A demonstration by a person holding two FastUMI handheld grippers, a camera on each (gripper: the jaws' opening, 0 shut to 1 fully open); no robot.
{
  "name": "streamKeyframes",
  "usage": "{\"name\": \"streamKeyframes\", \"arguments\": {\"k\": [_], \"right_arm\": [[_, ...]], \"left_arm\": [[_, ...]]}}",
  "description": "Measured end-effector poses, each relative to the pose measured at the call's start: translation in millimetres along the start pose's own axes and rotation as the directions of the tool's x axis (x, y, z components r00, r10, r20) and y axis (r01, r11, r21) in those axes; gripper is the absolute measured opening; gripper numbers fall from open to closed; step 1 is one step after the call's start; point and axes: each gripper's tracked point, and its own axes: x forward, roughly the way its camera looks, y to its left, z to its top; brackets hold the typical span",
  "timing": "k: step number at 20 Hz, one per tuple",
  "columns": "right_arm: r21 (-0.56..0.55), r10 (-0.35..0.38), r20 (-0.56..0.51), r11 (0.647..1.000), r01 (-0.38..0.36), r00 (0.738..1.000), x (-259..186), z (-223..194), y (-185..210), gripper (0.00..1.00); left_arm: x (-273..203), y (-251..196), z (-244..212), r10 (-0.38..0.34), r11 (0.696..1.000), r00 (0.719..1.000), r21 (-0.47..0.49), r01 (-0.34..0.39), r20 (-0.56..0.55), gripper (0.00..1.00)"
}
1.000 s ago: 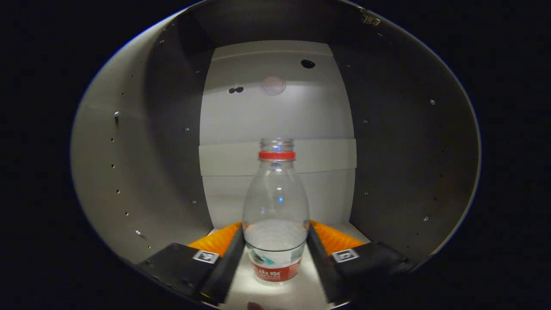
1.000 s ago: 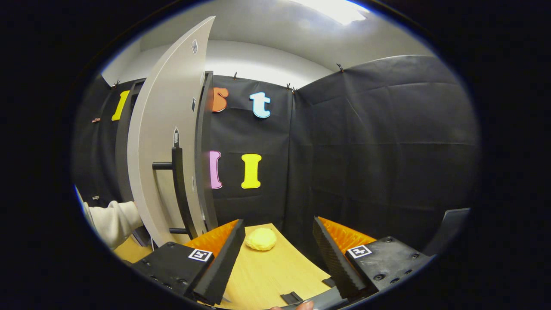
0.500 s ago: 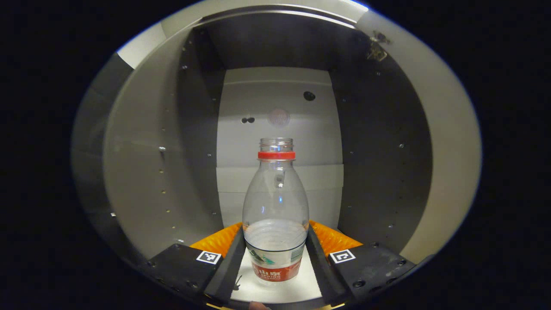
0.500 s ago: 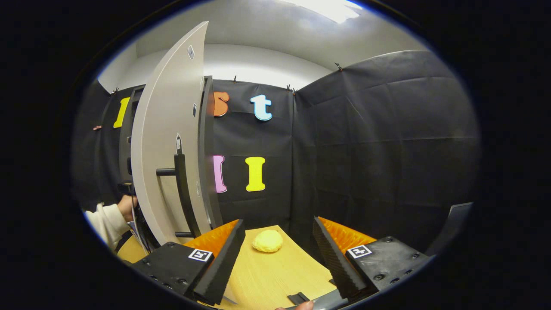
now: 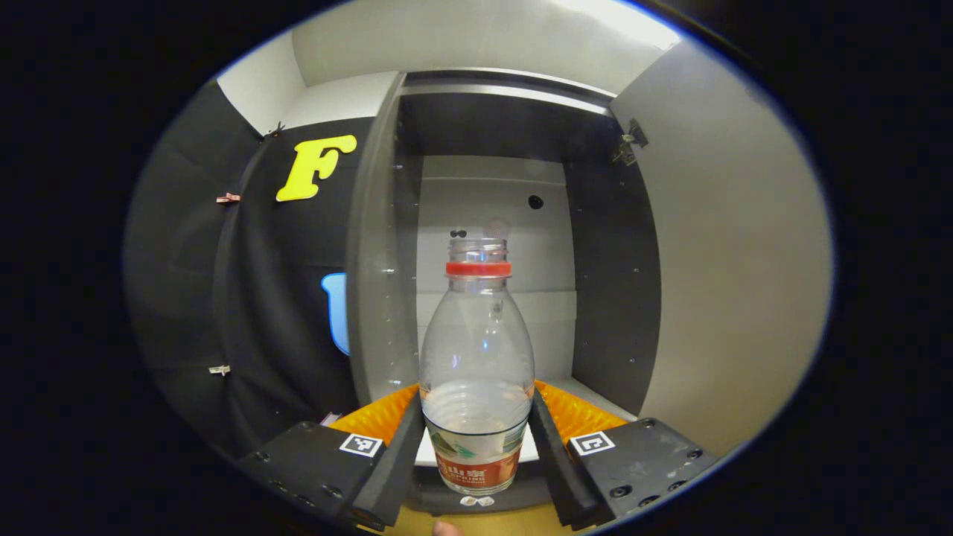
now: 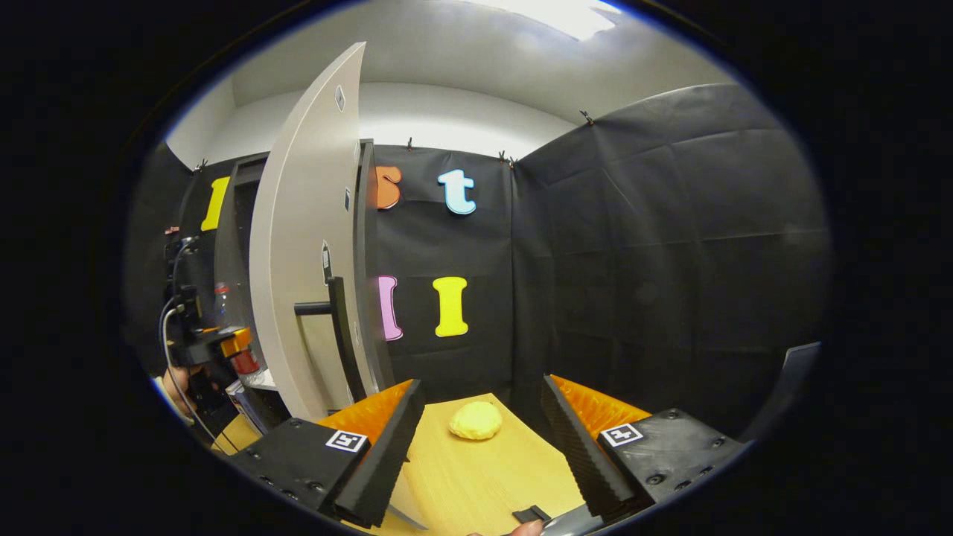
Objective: Open the cabinet door with the right hand, grasp the bottle in the cabinet with the left hand and place it on the coaster, then close the cabinet door with the right hand.
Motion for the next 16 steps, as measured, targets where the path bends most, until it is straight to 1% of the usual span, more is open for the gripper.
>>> {"name": "streamKeyframes", "arguments": {"k": [3,6,11,14,16], "right_arm": [[-0.008,-0.003,0.007,1.000,0.003,1.000,-1,1,3,0.98],[-0.010,-0.010,0.021,1.000,0.011,1.000,0,5,6,0.98],[-0.030,-0.035,0.048,0.999,0.037,0.998,2,11,5,0.98],[-0.020,-0.053,0.053,0.998,0.054,0.997,3,13,1,0.98],[-0.013,-0.068,0.060,0.998,0.069,0.996,2,15,-2,0.98]], "left_arm": [[-35,17,-18,0.005,1.000,1.000,0.003,-0.005,0.000,0.76],[-64,32,-49,0.006,1.000,0.999,-0.004,-0.007,-0.032,0.76],[-105,61,-106,0.019,0.999,0.998,-0.032,-0.021,-0.052,0.76],[-125,70,-147,0.004,0.999,0.998,-0.033,-0.007,-0.067,0.77],[-141,70,-171,-0.031,0.999,0.998,-0.036,0.029,-0.059,0.77]]}}
